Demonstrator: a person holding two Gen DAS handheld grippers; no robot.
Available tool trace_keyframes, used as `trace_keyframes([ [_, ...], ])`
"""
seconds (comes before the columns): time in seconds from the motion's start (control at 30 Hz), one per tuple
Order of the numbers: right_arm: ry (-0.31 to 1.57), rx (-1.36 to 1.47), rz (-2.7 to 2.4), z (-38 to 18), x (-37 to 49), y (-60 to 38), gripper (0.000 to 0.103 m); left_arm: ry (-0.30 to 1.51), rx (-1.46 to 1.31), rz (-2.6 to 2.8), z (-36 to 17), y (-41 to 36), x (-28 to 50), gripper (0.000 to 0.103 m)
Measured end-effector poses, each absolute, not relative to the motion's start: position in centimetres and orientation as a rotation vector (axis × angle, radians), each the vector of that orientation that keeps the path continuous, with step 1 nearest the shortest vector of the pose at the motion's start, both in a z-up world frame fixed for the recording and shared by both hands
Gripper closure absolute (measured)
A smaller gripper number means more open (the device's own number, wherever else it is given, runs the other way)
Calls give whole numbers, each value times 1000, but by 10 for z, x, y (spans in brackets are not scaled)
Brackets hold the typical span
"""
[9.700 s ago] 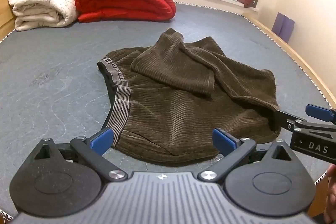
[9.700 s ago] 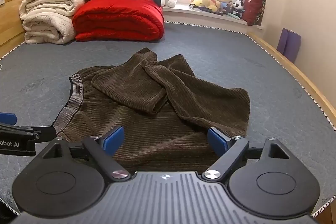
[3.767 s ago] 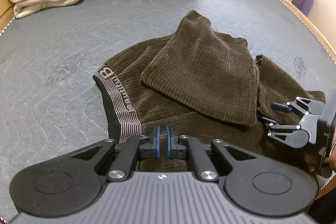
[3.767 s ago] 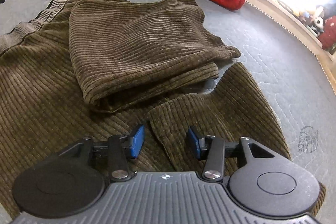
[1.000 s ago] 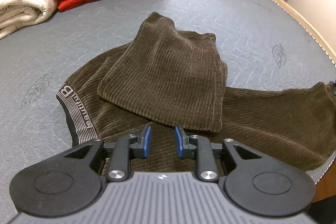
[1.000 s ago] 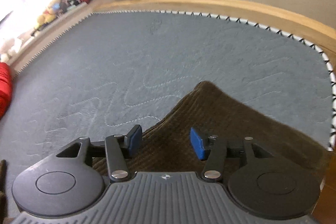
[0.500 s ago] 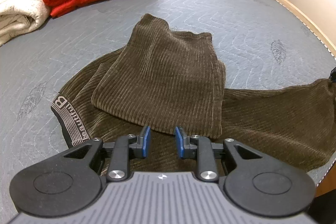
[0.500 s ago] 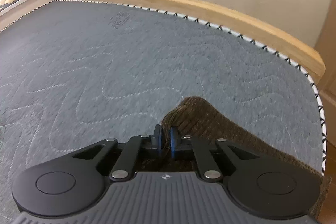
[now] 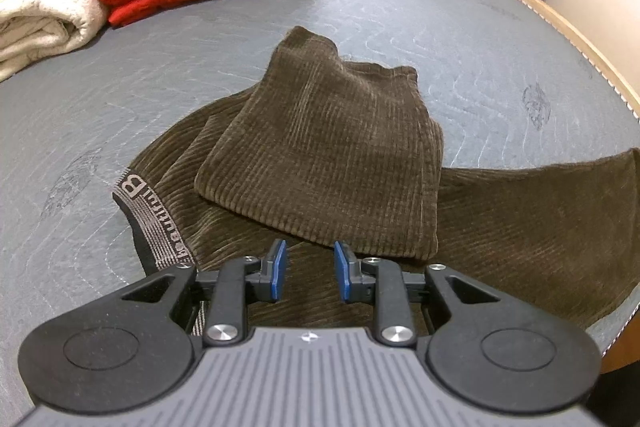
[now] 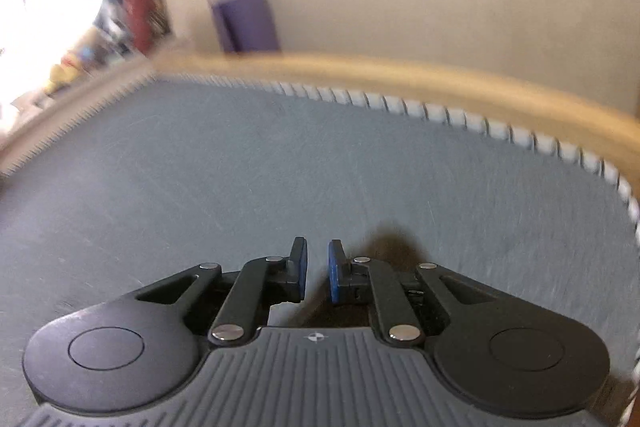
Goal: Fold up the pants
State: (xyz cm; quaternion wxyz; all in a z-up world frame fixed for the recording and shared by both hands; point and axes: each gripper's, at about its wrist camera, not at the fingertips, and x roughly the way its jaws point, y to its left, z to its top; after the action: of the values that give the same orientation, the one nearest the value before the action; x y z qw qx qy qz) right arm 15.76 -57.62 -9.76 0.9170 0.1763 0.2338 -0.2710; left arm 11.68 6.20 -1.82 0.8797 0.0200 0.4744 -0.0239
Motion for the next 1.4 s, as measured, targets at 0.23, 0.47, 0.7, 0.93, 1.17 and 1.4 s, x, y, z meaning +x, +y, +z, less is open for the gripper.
trace_keyframes([
  [0.23, 780, 336, -767, -120, 112, -603, 65, 969, 63, -69, -12, 60, 103, 74],
  [0.47, 938, 233, -833, -137, 65, -610, 62, 972, 49, -39, -10, 66, 102, 71],
  [0.7, 888, 370, -872, -125, 44, -616, 59, 999, 100, -55, -19, 60, 95, 69],
  [0.93, 768, 355, -521, -101, 60, -574, 58, 1019, 90, -30, -24, 72, 95, 68],
  [1.17, 1018, 212, -433, -128, 80, -534, 56, 999, 77, -47, -17, 77, 89, 65],
  [1.4, 646, 196, -282, -39, 75, -447, 56, 971, 27, -19, -8, 93, 84, 64],
])
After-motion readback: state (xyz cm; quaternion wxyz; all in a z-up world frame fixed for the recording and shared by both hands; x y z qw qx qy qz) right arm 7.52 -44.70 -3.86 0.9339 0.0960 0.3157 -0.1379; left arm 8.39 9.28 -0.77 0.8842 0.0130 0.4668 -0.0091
